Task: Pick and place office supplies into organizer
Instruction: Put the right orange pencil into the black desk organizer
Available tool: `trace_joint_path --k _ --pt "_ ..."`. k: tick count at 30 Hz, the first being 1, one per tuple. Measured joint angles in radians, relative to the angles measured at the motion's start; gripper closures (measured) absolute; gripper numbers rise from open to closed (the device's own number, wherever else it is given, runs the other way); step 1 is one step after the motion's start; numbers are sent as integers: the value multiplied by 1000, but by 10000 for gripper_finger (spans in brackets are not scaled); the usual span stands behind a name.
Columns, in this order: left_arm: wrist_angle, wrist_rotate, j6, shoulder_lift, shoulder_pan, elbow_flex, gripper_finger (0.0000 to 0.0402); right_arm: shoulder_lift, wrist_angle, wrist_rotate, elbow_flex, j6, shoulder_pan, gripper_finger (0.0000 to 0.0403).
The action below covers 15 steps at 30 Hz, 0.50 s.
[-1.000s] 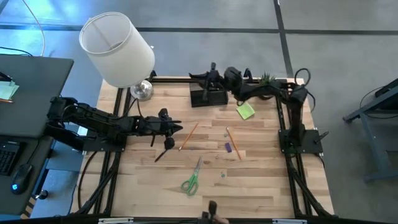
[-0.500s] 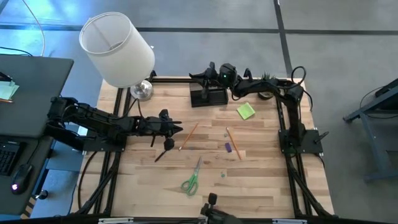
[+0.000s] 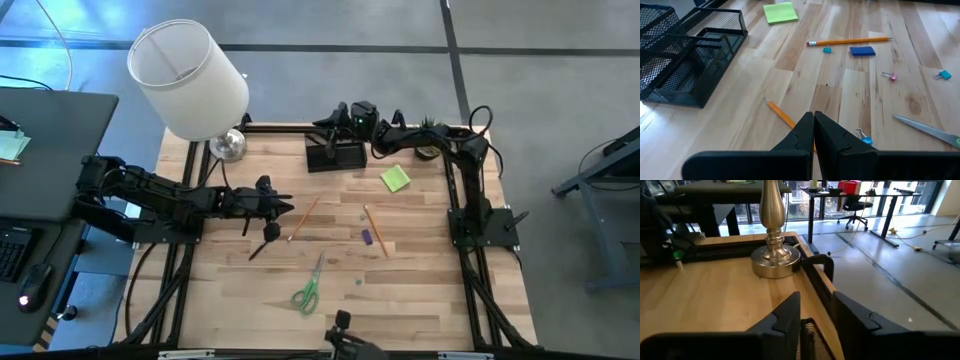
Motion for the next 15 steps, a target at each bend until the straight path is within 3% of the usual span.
trace_joint_path --k 5,10,15 --pt "-3 0 -1 0 0 0 401 -53 -96 -45 0 -37 31 266" --pt "-24 0 -4 0 0 0 401 -176 -439 66 0 -253 121 263" --pt "-25 7 -5 0 0 0 401 -271 -755 107 0 -297 193 263"
